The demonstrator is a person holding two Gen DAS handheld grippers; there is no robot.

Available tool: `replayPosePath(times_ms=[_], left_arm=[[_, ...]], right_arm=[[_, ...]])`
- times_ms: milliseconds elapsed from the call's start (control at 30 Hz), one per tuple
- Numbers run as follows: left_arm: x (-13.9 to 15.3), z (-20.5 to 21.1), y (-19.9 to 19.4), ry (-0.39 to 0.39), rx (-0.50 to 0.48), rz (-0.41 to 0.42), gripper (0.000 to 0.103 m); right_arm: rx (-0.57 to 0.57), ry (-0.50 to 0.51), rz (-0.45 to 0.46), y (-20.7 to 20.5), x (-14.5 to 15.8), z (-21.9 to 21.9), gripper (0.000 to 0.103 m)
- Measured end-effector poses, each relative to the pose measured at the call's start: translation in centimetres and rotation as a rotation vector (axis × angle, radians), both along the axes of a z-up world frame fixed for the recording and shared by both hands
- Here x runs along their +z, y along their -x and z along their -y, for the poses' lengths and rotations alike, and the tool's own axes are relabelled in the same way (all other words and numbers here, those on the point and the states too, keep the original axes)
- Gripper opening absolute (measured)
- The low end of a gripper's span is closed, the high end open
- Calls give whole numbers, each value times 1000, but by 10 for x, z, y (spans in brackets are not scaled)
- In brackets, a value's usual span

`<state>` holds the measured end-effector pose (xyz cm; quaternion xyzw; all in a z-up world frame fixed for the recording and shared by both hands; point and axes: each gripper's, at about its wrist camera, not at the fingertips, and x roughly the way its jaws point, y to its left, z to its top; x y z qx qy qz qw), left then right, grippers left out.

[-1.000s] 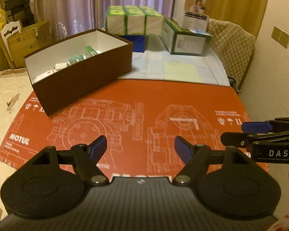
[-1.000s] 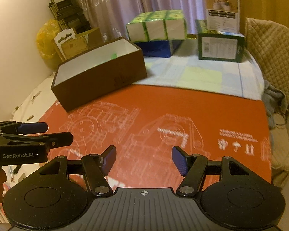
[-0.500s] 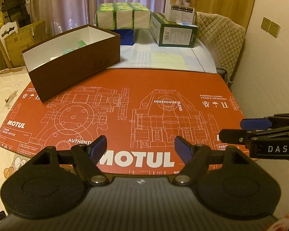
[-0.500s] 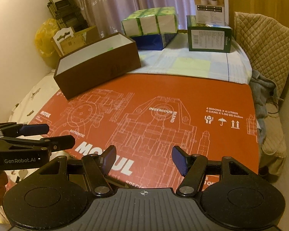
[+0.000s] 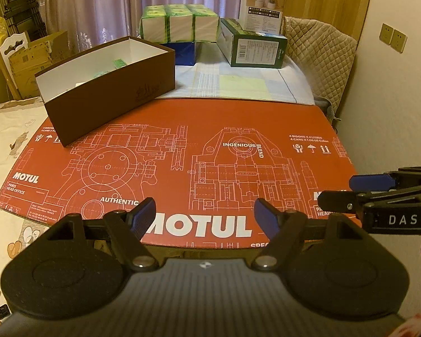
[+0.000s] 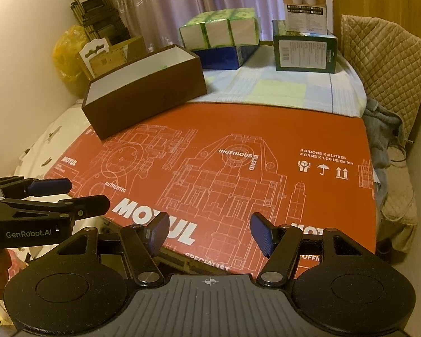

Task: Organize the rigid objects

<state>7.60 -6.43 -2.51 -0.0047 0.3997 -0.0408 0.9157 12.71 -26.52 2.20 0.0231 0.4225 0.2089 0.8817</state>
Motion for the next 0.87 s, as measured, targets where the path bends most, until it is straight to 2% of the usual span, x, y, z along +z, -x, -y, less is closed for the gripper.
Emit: replayPosePath(times_ms=[867], left_arm=[[1,-2,-3,-25,37,19,71]], right_arm=[[21,-3,-7,-5,-2,-3,61]])
